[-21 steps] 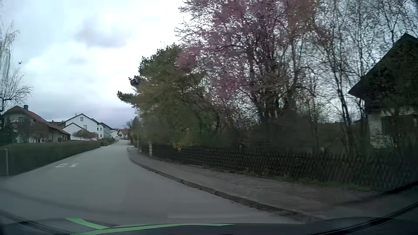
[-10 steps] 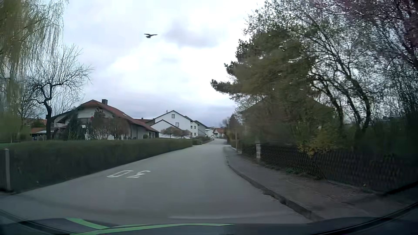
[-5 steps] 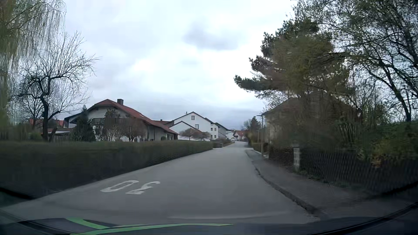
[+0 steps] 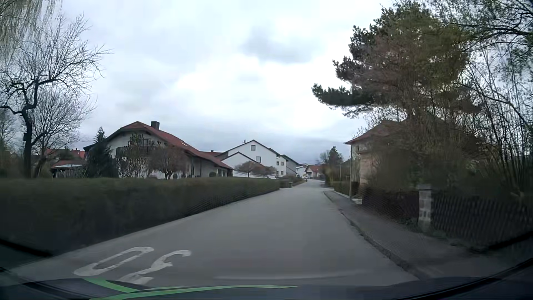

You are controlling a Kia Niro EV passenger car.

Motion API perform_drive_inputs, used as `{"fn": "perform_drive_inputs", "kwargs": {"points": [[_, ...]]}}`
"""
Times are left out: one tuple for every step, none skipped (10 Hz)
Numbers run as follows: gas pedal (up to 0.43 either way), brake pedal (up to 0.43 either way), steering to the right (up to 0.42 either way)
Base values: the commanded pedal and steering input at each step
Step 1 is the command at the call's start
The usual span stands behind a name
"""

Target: Follow the waypoints while adhering to traffic rules and regulations

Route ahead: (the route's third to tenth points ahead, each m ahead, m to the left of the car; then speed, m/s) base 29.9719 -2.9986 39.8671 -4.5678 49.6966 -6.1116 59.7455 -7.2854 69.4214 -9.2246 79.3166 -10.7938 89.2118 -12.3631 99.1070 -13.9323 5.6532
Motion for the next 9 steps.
{"fn": "perform_drive_inputs", "kwargs": {"points": [[0.157,0.000,0.020],[0.157,0.000,0.026],[0.157,0.000,0.032],[0.157,0.000,0.038],[0.157,0.000,0.044],[0.157,0.000,0.048],[0.157,0.000,0.048],[0.157,0.000,0.047],[0.157,0.000,0.047]]}}
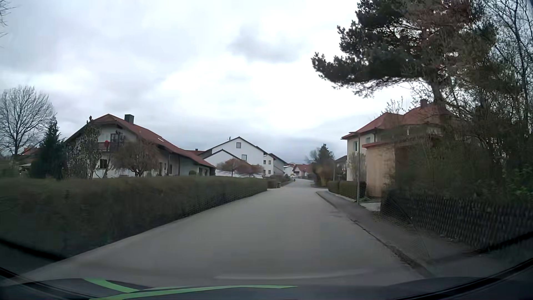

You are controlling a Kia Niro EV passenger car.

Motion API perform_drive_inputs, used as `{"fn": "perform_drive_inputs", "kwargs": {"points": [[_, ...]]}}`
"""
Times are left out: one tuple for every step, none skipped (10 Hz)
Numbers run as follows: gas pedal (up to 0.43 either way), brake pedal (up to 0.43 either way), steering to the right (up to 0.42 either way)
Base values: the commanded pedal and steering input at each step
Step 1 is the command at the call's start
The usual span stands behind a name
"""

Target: Follow the waypoints while adhering to traffic rules and regulations

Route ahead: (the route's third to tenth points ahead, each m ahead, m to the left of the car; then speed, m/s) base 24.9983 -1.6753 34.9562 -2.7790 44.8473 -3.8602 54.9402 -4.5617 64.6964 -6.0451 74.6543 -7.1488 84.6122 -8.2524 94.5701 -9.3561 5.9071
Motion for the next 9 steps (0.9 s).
{"fn": "perform_drive_inputs", "kwargs": {"points": [[0.157,0.000,0.047],[0.157,0.000,0.047],[0.157,0.000,0.047],[0.157,0.000,0.047],[0.157,0.000,0.046],[0.157,0.000,0.045],[0.157,0.000,0.041],[0.157,0.000,0.036],[0.157,0.000,0.030]]}}
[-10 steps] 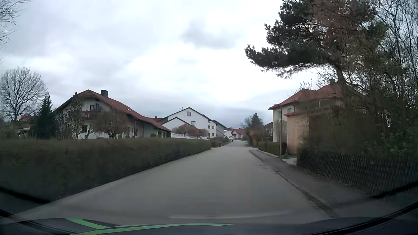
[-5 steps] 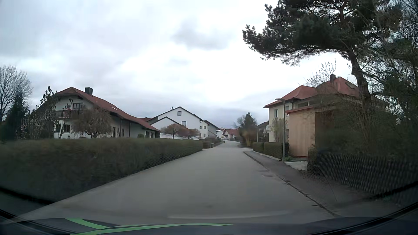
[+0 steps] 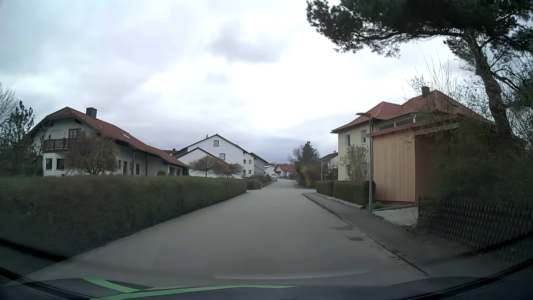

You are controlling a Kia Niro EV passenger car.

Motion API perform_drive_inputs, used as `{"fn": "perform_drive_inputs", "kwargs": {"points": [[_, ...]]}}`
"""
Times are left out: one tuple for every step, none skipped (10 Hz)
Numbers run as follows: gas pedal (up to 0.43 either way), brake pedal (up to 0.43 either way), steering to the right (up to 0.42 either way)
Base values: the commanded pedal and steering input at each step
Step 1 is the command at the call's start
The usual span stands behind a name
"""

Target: Follow the waypoints while adhering to traffic rules and regulations

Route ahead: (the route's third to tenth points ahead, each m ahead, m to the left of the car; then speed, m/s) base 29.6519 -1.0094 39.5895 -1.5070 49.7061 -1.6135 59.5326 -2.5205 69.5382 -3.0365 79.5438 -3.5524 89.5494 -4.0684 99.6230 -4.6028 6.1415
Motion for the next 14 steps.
{"fn": "perform_drive_inputs", "kwargs": {"points": [[0.157,0.000,0.026],[0.157,0.000,0.023],[0.157,0.000,0.020],[0.157,0.000,0.017],[0.157,0.000,0.016],[0.157,0.000,0.016],[0.150,0.000,0.016],[0.150,0.000,0.016],[0.150,0.000,0.016],[0.150,0.000,0.015],[0.138,0.000,0.014],[0.138,0.000,0.013],[0.138,0.000,0.012],[0.138,0.000,0.011]]}}
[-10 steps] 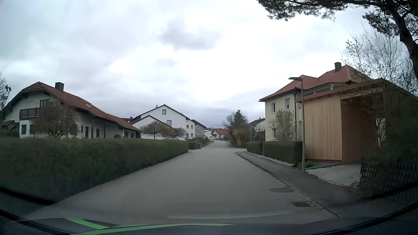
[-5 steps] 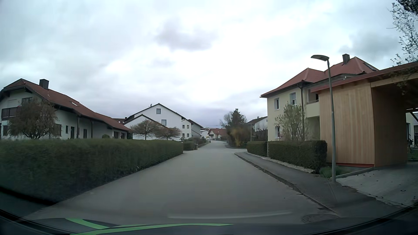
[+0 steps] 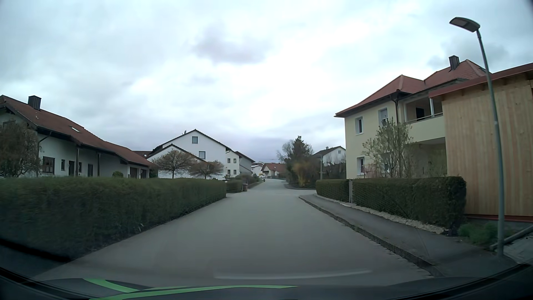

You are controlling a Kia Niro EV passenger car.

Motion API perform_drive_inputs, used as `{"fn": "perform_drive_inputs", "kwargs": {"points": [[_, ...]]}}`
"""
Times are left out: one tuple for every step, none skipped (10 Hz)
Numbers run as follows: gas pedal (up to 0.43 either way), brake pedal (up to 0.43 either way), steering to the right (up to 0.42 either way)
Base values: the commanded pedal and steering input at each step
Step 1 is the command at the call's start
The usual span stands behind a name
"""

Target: Follow the waypoints while adhering to traffic rules and regulations

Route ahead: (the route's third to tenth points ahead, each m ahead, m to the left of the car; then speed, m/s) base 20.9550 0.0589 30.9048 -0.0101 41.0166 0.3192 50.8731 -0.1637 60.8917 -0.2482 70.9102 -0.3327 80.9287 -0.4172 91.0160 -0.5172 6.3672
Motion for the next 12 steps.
{"fn": "perform_drive_inputs", "kwargs": {"points": [[0.130,0.000,0.011],[0.130,0.000,0.010],[0.130,0.000,0.009],[0.130,0.000,0.009],[0.130,0.000,0.008],[0.130,0.000,0.007],[0.130,0.000,0.006],[0.130,0.000,0.005],[0.118,0.000,0.005],[0.118,0.000,0.005],[0.118,0.000,0.005],[0.118,0.000,0.005]]}}
